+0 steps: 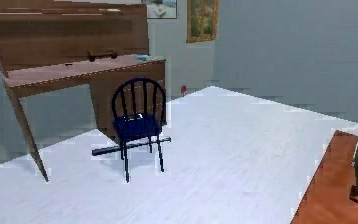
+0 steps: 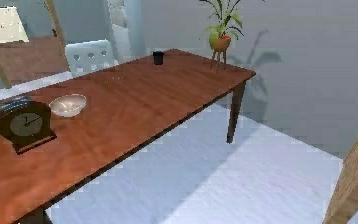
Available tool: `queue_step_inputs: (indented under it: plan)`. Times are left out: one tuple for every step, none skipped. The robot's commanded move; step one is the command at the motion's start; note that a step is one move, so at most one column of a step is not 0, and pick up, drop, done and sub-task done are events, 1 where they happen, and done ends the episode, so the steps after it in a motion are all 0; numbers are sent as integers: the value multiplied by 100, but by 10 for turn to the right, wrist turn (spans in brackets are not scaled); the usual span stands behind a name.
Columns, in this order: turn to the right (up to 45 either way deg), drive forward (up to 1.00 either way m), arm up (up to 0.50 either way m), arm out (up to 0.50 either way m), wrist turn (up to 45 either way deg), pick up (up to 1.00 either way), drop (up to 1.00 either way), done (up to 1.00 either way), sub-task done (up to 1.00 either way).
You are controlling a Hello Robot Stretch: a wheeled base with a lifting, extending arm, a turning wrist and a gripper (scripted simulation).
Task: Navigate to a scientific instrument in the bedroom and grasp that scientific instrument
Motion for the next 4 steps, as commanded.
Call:
queue_step_inputs:
  plan:
    - [-90,0,0,0,0,0,0,0,0]
    - [0,55,0,0,0,0,0,0,0]
    - [450,0,0,0,0,0,0,0,0]
    - [30,0,0,0,0,0,0,0,0]
